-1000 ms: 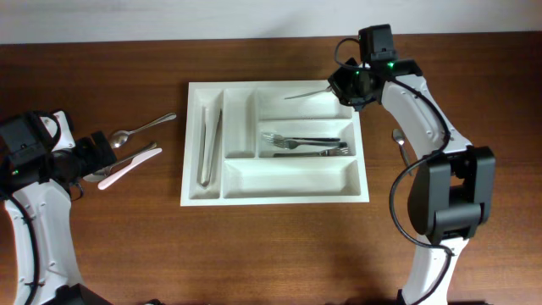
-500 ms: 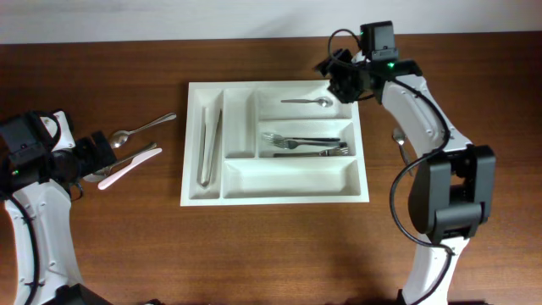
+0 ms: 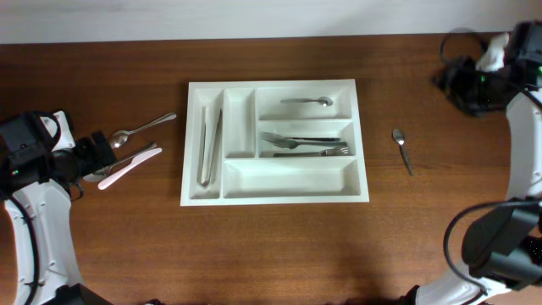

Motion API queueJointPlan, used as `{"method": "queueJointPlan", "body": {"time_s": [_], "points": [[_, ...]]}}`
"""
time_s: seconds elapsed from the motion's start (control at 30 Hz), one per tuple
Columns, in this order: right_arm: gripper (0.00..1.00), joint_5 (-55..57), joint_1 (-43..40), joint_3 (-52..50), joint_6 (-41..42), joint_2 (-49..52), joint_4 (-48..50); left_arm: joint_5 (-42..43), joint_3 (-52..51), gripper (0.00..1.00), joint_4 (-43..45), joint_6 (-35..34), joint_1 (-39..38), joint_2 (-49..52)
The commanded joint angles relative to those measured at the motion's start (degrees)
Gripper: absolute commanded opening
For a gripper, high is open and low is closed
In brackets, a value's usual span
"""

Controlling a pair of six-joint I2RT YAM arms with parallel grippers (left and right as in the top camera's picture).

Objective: Pack container
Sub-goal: 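Move the right gripper down onto the silver spoon and close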

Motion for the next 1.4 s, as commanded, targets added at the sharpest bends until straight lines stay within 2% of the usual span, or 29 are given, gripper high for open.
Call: {"method": "queueJointPlan", "body": {"time_s": [0.0, 0.07, 0.17, 0.2, 0.3, 0.33, 0.5, 0.63, 0.87, 1.17, 1.37], "points": [[0.56, 4.0, -0.4, -0.6, -13.8, 4.2, -5.1, 1.0, 0.9, 0.99, 0.2, -0.6, 0.2, 0.3], [0.55, 4.0, -0.3, -0.6, -17.2, 6.0, -8.3, 1.0, 0.9, 0.99, 0.2, -0.6, 0.2, 0.3], [0.42, 4.8, 0.6, -0.6, -23.1, 7.8, -11.1, 1.0, 0.9, 0.99, 0.2, -0.6, 0.2, 0.3], [0.41, 7.5, 1.3, -0.6, -24.2, 8.3, -11.5, 1.0, 0.9, 0.99, 0.2, -0.6, 0.2, 0.3], [0.43, 16.6, 3.2, -0.7, -24.5, 9.2, -11.7, 1.0, 0.9, 0.99, 0.2, -0.6, 0.2, 0.3], [0.46, 18.5, 3.9, -0.7, -24.5, 9.3, -11.4, 1.0, 0.9, 0.99, 0.2, -0.6, 0.2, 0.3], [0.54, 19.7, 7.8, -0.7, -34.1, 10.4, -8.0, 1.0, 0.9, 0.99, 0.2, -0.6, 0.2, 0.3], [0.55, 25.1, 10.1, -0.7, -34.4, 12.6, -6.2, 1.0, 0.9, 0.99, 0.2, -0.6, 0.2, 0.3], [0.53, 25.0, 10.0, -0.7, -33.2, 18.0, -6.6, 1.0, 0.9, 0.99, 0.2, -0.6, 0.2, 0.3], [0.43, 24.9, 10.2, -0.7, -31.7, 22.0, -6.7, 1.0, 0.9, 0.99, 0.2, -0.6, 0.2, 0.3], [0.43, 24.9, 10.3, -0.7, -31.2, 23.9, -7.0, 1.0, 0.9, 0.99, 0.2, -0.6, 0.2, 0.3]]}}
